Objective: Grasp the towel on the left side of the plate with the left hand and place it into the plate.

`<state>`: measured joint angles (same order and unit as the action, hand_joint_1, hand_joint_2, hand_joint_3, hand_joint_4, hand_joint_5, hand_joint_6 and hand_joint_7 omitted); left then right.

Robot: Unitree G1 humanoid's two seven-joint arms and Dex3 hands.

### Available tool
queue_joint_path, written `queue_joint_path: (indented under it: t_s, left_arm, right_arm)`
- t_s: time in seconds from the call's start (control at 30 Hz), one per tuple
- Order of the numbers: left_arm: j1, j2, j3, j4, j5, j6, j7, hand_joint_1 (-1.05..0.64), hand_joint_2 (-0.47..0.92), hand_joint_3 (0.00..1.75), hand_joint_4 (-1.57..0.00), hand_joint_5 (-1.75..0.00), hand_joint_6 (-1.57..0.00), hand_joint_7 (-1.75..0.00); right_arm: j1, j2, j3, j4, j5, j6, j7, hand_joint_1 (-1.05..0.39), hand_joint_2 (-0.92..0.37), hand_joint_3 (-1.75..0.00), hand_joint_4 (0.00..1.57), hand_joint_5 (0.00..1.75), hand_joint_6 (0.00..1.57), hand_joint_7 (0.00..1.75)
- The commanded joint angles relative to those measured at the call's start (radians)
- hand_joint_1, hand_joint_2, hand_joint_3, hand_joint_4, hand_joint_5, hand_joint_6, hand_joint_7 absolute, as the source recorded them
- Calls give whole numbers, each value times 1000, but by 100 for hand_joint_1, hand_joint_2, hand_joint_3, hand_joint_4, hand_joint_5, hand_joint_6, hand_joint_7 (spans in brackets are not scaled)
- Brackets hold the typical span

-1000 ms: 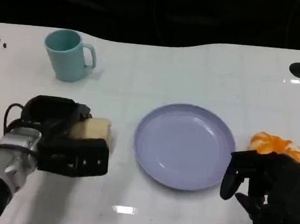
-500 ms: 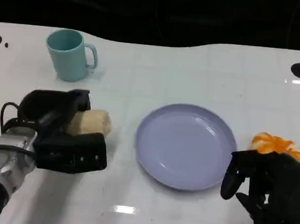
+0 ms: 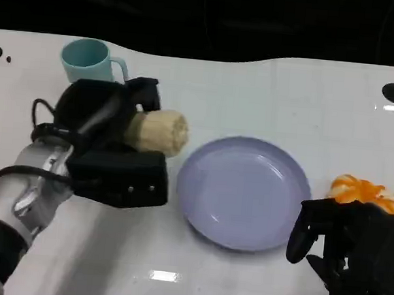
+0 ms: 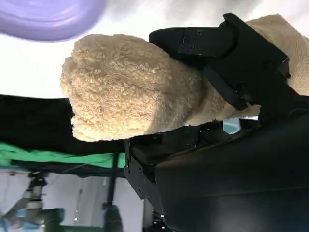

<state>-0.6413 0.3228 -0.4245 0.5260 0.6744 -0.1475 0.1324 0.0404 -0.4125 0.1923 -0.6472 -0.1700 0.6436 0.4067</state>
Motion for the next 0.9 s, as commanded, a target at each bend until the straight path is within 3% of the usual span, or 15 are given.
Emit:
queue_joint_path:
  t_s: [0.03, 0.47, 0.57, 0.67, 0.77, 0.83, 0.9]
  left_arm:
    - [-5, -39, -13, -139, 16, 96, -109, -22, 51, 92, -88, -175, -60, -174]
    - [-16, -202, -114, -187, 85, 173, -170, -21, 50, 91, -88, -175, -62, -175]
    - [-19, -230, -131, -172, 95, 183, -170, -22, 52, 84, -90, -175, -63, -175]
    - [-23, -250, -141, -148, 101, 185, -166, -24, 63, 68, -88, -175, -69, -133]
    - [-23, -272, -140, -119, 90, 191, -174, -26, 76, 49, -83, -175, -76, -102]
    - [-23, -278, -139, -109, 78, 198, -200, -28, 88, 32, -64, -148, -77, -67]
    - [-31, -263, -159, -114, 99, 215, -251, -31, 91, 25, -49, -110, -63, -38]
  right_arm:
    - [7, -12, -14, -14, 6, 10, 1, 0, -60, -103, 70, 173, 69, 141]
    - [40, -34, -39, -29, 22, -34, 15, 0, -59, -104, 70, 174, 69, 142]
    - [42, -34, -41, -30, 27, -41, 16, 0, -58, -105, 71, 174, 69, 142]
    - [39, -32, -42, -31, 32, -33, 15, 0, -57, -106, 71, 174, 69, 142]
    - [37, -33, -40, -27, 32, -40, 13, 0, -57, -107, 72, 174, 70, 142]
    - [36, -37, -36, -24, 28, -47, 13, -1, -56, -108, 72, 173, 70, 142]
    - [36, -37, -36, -21, 28, -51, 13, -1, -56, -109, 72, 173, 70, 141]
